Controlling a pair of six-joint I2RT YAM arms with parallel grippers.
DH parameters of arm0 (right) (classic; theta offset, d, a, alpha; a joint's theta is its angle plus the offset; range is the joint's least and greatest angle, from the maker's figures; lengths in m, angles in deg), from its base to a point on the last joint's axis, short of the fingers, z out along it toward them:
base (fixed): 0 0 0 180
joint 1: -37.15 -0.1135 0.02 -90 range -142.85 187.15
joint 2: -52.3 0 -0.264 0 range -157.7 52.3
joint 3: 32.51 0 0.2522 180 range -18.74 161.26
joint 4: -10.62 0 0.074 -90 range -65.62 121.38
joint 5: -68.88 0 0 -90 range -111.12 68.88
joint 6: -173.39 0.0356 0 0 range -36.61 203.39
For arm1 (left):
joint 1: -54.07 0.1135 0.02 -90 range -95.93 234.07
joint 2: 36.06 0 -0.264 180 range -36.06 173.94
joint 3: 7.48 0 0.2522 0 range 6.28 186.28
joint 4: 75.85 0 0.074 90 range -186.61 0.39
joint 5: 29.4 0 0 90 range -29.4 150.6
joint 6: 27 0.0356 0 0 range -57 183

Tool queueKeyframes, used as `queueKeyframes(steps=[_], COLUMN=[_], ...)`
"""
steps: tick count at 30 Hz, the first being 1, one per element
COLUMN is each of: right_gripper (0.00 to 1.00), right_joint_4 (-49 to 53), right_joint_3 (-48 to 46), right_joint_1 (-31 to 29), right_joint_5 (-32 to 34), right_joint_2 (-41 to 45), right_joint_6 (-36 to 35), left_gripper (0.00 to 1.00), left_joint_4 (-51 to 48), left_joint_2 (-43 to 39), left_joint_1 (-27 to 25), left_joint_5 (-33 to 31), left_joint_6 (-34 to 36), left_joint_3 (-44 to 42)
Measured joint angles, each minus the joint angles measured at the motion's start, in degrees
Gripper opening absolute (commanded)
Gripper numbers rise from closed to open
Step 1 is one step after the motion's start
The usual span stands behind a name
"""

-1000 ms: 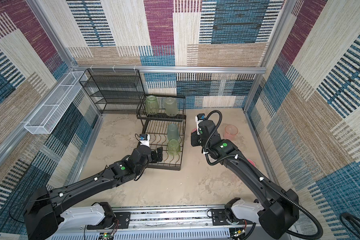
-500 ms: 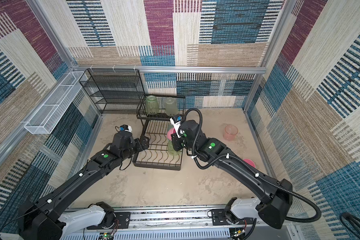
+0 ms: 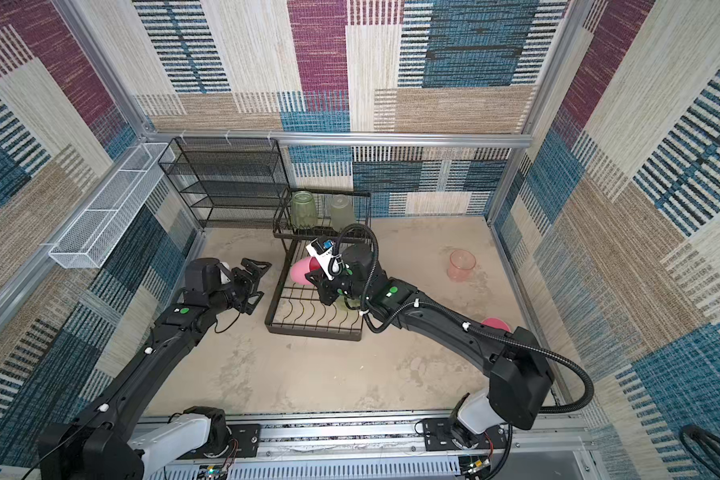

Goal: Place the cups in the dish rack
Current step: 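Close the left gripper on the pink cup held by the right gripper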

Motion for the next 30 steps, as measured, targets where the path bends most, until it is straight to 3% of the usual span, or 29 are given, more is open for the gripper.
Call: queueKeyframes(steps=[6,13,22,30], right_gripper=[0.0,0.0,0.0,0.0], right_joint_4=[-8.6,-15.1,-19.8,-20.3], right_joint_3=[-0.2,0.2,2.2,4.8], right_joint_1=[0.0,-0.1,-0.8,-1.5], right_joint_5=[-3.2,-4.5,-5.7,-6.7], right_joint_2=[-4.2,-8.0,-11.5,-14.0], right_joint_6=[1.4,3.6,5.6,6.0], left_gripper=[0.99,0.97,0.96,0.96], left_joint_4=[10.8,18.4,25.2,29.1], left_joint_2=[0.2,0.0,0.1,1.2], left_joint_1=[2.1,2.9,3.0,3.0], left_joint_5=[6.2,8.5,10.3,10.6], left_joint_6=[-12.3,-21.1,-28.6,-30.7], left_joint_3=[-4.8,-7.6,-9.8,-9.6])
